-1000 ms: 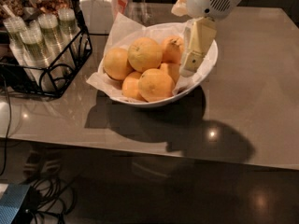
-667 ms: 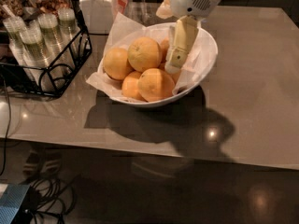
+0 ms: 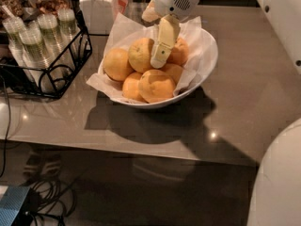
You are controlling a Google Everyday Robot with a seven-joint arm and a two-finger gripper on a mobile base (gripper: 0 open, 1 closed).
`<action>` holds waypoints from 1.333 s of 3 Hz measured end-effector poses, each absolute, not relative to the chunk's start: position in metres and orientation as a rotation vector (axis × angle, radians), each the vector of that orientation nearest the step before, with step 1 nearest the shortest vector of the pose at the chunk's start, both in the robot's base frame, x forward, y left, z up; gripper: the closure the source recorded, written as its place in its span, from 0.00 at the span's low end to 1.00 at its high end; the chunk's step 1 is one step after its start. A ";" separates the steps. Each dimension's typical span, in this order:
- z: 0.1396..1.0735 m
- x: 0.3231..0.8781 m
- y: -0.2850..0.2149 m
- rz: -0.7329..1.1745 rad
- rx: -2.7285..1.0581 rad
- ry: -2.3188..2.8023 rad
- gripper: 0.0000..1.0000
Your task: Pick orange from white bowl
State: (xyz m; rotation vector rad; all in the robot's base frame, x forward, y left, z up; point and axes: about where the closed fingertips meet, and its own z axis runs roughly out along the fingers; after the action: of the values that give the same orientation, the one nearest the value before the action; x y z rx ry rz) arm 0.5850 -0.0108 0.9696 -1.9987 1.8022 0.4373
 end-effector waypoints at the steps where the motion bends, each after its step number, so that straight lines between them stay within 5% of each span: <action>1: 0.970 0.585 -0.011 0.437 -1.998 1.802 0.00; 4: 0.948 0.597 0.003 0.562 -1.870 1.760 0.00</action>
Offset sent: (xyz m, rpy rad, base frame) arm 0.0069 0.0049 -0.0184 0.1311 0.0072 -0.0403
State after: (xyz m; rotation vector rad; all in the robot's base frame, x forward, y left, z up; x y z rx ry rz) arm 0.5974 0.0030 0.9480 -1.8696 1.7597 0.5620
